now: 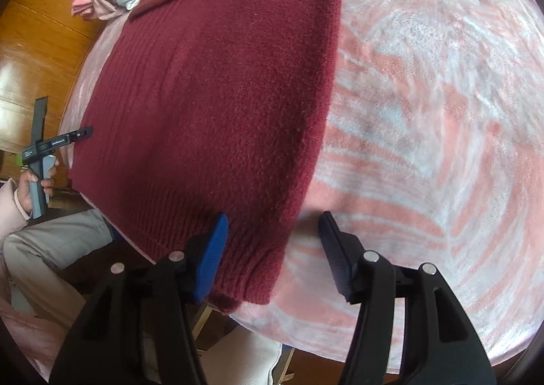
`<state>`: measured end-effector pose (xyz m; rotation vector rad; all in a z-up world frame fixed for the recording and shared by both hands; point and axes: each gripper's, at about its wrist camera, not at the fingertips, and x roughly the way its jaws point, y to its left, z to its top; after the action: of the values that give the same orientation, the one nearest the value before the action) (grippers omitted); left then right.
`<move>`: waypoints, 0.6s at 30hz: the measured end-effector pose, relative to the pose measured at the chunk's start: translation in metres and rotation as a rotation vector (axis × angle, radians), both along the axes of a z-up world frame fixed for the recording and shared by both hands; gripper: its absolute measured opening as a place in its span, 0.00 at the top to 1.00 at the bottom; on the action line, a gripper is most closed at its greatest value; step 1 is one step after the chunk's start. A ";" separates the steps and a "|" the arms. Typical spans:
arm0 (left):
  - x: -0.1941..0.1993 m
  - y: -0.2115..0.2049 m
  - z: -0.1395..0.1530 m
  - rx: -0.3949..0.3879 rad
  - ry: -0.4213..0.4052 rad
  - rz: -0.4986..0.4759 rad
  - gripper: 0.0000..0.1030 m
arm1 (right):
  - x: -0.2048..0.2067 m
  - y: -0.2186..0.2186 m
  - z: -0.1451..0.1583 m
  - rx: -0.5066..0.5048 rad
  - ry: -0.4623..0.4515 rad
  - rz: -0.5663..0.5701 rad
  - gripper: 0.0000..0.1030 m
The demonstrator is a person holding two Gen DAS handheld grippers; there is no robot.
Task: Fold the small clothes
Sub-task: 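Move both tools to the sweater hem and grasp it, then fold the hem up toward the collar with both tools, release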
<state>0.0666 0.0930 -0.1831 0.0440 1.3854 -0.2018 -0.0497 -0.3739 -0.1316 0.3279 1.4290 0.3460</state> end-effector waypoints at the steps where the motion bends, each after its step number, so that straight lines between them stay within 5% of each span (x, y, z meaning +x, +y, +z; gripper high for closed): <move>1: -0.002 -0.003 -0.003 -0.009 0.016 -0.026 0.16 | -0.001 0.003 -0.001 0.004 0.001 0.014 0.47; 4: -0.010 -0.015 -0.007 -0.004 0.036 -0.091 0.17 | -0.001 0.011 -0.004 0.023 0.006 0.055 0.51; 7: -0.010 -0.014 -0.007 -0.030 0.041 -0.096 0.32 | -0.001 0.017 -0.007 0.047 -0.005 0.079 0.72; 8: -0.013 -0.013 -0.005 -0.036 0.039 -0.097 0.44 | 0.000 0.018 -0.007 0.062 -0.006 0.084 0.82; 11: -0.015 -0.020 0.002 -0.074 0.038 -0.107 0.84 | 0.002 0.022 -0.003 0.097 -0.030 0.096 0.88; 18: -0.005 -0.043 0.043 -0.187 -0.027 -0.131 0.87 | 0.015 0.017 0.035 0.175 -0.149 0.071 0.89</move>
<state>0.0616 0.0502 -0.1403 -0.0180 1.3324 -0.4380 -0.0346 -0.3572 -0.0966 0.3852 1.2686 0.5444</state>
